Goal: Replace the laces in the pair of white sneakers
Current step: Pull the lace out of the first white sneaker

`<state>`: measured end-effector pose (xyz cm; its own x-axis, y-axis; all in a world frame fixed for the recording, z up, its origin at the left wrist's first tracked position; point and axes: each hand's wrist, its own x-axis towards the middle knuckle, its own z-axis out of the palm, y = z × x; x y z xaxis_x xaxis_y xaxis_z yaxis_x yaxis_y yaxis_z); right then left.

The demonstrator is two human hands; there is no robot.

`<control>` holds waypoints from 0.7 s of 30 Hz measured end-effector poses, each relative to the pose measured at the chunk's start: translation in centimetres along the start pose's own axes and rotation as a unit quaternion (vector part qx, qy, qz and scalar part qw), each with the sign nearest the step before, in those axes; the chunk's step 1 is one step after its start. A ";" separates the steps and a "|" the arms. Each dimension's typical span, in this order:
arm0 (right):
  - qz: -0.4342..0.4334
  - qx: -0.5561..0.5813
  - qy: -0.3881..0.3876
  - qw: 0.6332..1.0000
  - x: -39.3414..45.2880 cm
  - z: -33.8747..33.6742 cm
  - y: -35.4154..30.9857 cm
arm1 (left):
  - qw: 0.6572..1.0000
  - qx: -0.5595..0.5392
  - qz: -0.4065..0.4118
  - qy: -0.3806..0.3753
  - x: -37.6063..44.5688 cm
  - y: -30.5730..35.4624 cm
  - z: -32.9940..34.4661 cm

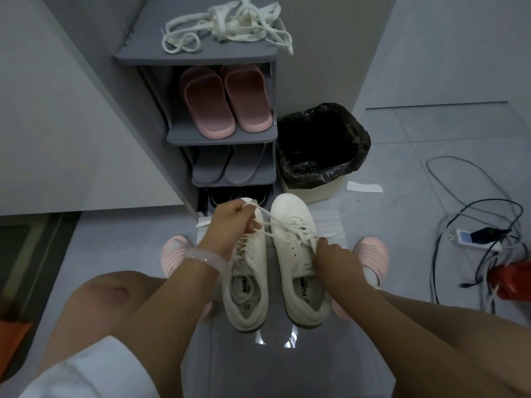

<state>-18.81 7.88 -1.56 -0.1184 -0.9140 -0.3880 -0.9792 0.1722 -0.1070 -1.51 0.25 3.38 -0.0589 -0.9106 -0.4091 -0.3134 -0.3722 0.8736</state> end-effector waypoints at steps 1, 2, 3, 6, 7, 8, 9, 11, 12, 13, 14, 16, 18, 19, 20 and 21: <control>0.000 -0.002 -0.001 1.000 -0.1 -0.1 0.0 | 0.992 -0.103 -0.067 -0.015 -0.1 0.3 -0.2; -0.002 -0.002 0.000 1.000 -0.1 -0.1 0.0 | 0.984 -0.146 -0.100 -0.021 -0.2 0.4 -0.4; -0.004 -0.001 0.002 1.000 -0.2 -0.1 -0.1 | 0.988 -0.122 -0.096 -0.003 -0.1 0.4 -0.6; -0.001 -0.001 0.011 1.000 -0.3 0.1 -0.2 | 0.986 0.078 0.045 0.140 -0.2 0.7 -1.1; 0.000 -0.001 0.010 1.000 -0.3 0.1 -0.2 | 0.985 0.055 0.053 0.152 -0.3 0.7 -1.1; 0.002 0.001 0.006 1.000 -0.3 0.1 -0.2 | 0.988 -0.045 0.026 0.148 -0.1 0.5 -1.2; 0.002 0.002 0.003 1.000 -0.2 0.1 -0.2 | 0.981 -0.157 -0.028 0.113 -0.1 0.7 -1.4; 0.001 -0.002 0.001 1.000 -0.2 0.0 -0.2 | 0.932 -0.327 -0.152 0.019 -0.1 1.1 -1.8; 0.000 -0.005 0.004 1.000 -0.3 0.1 -0.2 | 0.942 -0.294 -0.162 0.012 -0.1 1.3 -1.7; -0.001 -0.007 0.008 1.000 -0.3 0.1 -0.2 | 0.966 -0.218 -0.137 0.030 -0.1 1.4 -1.7; -0.001 -0.008 0.010 1.000 -0.3 0.1 -0.2 | 0.988 -0.111 -0.088 0.057 -0.3 1.5 -1.6; 0.003 -0.007 0.008 1.000 -0.3 0.1 -0.2 | 0.981 0.133 0.049 0.133 -0.3 1.3 -1.9; 0.006 -0.005 0.001 1.000 -0.3 0.0 -0.3 | 0.932 0.263 0.147 0.199 -0.6 1.3 -2.2; 0.006 -0.005 -0.002 1.000 -0.4 0.0 -0.3 | 0.943 0.217 0.143 0.209 -0.5 1.3 -2.5; 0.006 -0.004 -0.002 1.000 -0.4 0.0 -0.4 | 0.975 0.076 0.095 0.184 -0.3 1.5 -2.7; 0.006 -0.004 -0.003 1.000 -0.5 0.0 -0.4 | 0.987 -0.107 0.023 0.122 -0.4 2.0 -2.9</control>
<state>-18.33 8.20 -1.29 -0.1300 -0.9099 -0.3940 -0.9789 0.1809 -0.0949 0.68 -0.68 6.05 0.1689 -0.9340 -0.3149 -0.1075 -0.3351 0.9360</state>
